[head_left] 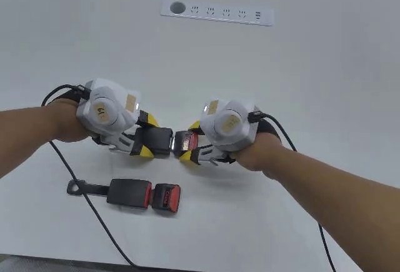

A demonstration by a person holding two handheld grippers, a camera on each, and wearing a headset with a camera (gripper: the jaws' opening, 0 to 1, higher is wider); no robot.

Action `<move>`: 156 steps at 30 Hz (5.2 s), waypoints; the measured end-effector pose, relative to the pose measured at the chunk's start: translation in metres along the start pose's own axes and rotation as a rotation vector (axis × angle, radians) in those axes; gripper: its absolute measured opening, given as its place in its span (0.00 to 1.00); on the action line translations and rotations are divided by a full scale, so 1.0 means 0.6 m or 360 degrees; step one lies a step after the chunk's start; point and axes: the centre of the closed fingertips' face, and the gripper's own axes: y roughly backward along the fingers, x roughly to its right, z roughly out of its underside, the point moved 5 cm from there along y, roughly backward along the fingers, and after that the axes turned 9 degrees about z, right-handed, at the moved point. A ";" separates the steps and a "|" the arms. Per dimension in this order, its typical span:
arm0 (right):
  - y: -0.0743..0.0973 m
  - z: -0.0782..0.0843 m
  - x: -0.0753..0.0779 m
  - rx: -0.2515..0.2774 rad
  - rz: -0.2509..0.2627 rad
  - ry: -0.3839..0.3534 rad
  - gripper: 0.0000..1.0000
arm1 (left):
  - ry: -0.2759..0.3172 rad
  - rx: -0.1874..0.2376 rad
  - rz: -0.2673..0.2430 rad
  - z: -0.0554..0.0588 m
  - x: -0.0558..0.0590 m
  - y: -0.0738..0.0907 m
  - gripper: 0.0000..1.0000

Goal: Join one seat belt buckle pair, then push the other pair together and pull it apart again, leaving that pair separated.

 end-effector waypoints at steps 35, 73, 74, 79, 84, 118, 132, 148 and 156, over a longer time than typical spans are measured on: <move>0.027 0.032 0.007 0.0095 0.0003 0.0022 0.36 | 0.0045 0.0054 -0.0002 0.001 0.002 0.001 0.35; 0.149 0.166 0.041 0.0166 0.0101 -0.0078 0.37 | 0.0108 0.0100 -0.0001 0.003 0.002 0.001 0.36; 0.153 0.169 0.042 0.0167 0.0100 -0.0076 0.37 | 0.0110 0.0100 -0.0002 0.003 0.002 0.001 0.36; 0.167 0.185 0.047 0.0152 0.0109 -0.0093 0.37 | 0.0110 0.0093 -0.0003 0.002 0.002 0.001 0.36; 0.177 0.197 0.052 0.0139 0.0113 -0.0095 0.37 | 0.0107 0.0083 -0.0005 0.002 0.003 0.001 0.36; 0.213 0.168 0.049 0.0313 0.0633 -0.0591 0.90 | 0.0661 0.0460 -0.0398 -0.028 0.007 0.057 0.79; 0.231 0.138 -0.024 0.0326 0.0772 -0.0587 0.99 | 0.0881 0.0614 -0.0848 0.009 0.105 0.108 0.98; 0.256 0.129 -0.102 0.0326 0.0821 -0.0490 1.00 | 0.0791 0.0746 -0.0849 0.033 0.192 0.147 0.99; 0.266 0.137 -0.133 0.0274 0.0787 -0.0436 1.00 | 0.0707 0.0704 -0.0756 0.033 0.217 0.144 0.99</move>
